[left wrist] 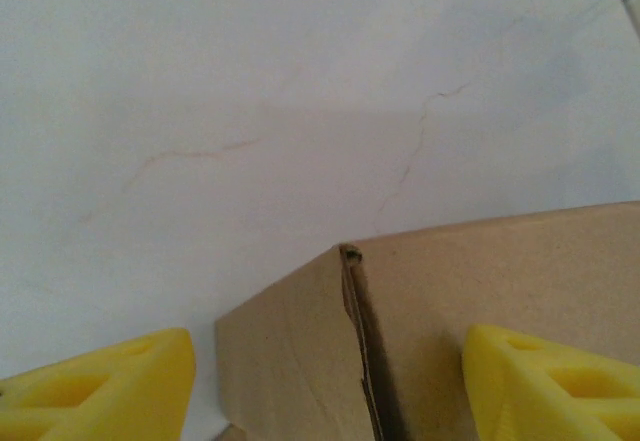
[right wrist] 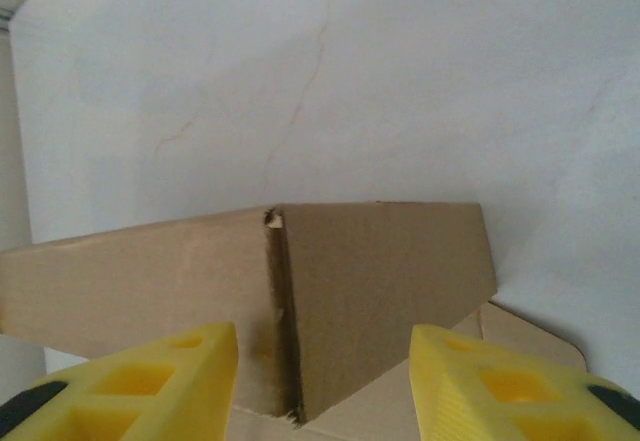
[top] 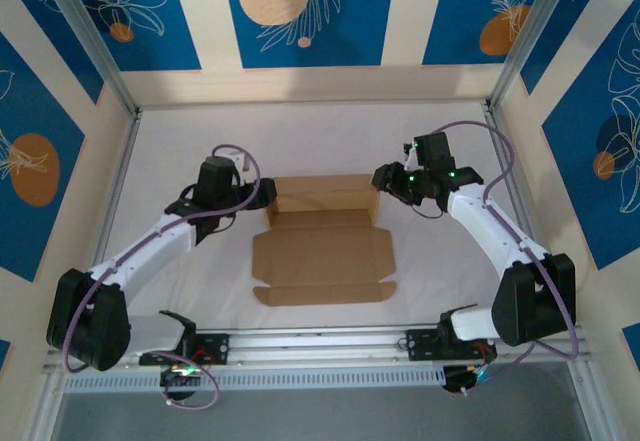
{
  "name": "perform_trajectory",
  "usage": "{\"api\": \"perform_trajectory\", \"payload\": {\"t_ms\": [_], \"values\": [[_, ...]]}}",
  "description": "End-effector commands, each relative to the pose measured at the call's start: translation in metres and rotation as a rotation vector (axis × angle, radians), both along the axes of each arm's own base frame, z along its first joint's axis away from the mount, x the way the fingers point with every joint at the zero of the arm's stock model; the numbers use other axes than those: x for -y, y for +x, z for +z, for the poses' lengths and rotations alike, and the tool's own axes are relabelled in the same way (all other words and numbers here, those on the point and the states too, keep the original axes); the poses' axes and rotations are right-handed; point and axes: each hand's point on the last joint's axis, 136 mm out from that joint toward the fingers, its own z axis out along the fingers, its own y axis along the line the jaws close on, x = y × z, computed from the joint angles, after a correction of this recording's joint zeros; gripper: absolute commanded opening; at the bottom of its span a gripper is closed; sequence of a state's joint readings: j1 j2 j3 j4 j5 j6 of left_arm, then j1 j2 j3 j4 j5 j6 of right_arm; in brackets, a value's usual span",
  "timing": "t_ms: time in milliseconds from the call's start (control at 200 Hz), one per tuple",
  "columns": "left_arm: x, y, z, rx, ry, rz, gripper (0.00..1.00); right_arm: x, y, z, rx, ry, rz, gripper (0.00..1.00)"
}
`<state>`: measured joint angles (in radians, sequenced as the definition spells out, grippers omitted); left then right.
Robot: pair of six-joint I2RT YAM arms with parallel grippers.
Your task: Fold the paper box
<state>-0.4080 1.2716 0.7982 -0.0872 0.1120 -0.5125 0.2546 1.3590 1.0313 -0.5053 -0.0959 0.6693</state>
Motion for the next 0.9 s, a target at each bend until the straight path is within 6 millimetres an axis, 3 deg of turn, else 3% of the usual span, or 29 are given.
{"api": "perform_trajectory", "payload": {"t_ms": [0, 165, 355, 695, 890], "values": [[-0.004, -0.009, -0.024, -0.061, -0.019, 0.025, 0.66, -0.003, -0.008, -0.018, -0.032, -0.044, 0.029, 0.50], [-0.007, -0.017, -0.046, -0.108, -0.036, 0.053, 0.61, -0.005, -0.012, -0.029, -0.051, -0.050, 0.024, 0.49], [-0.005, -0.020, -0.056, -0.159, -0.105, 0.104, 0.58, -0.012, -0.015, -0.032, -0.075, -0.015, 0.014, 0.49], [-0.014, -0.024, -0.036, -0.162, -0.228, 0.236, 0.81, -0.018, -0.013, -0.018, -0.080, 0.057, -0.014, 0.50], [-0.001, -0.026, -0.036, -0.200, -0.383, 0.244, 0.84, -0.020, -0.013, -0.017, -0.082, 0.073, -0.016, 0.50]]}}
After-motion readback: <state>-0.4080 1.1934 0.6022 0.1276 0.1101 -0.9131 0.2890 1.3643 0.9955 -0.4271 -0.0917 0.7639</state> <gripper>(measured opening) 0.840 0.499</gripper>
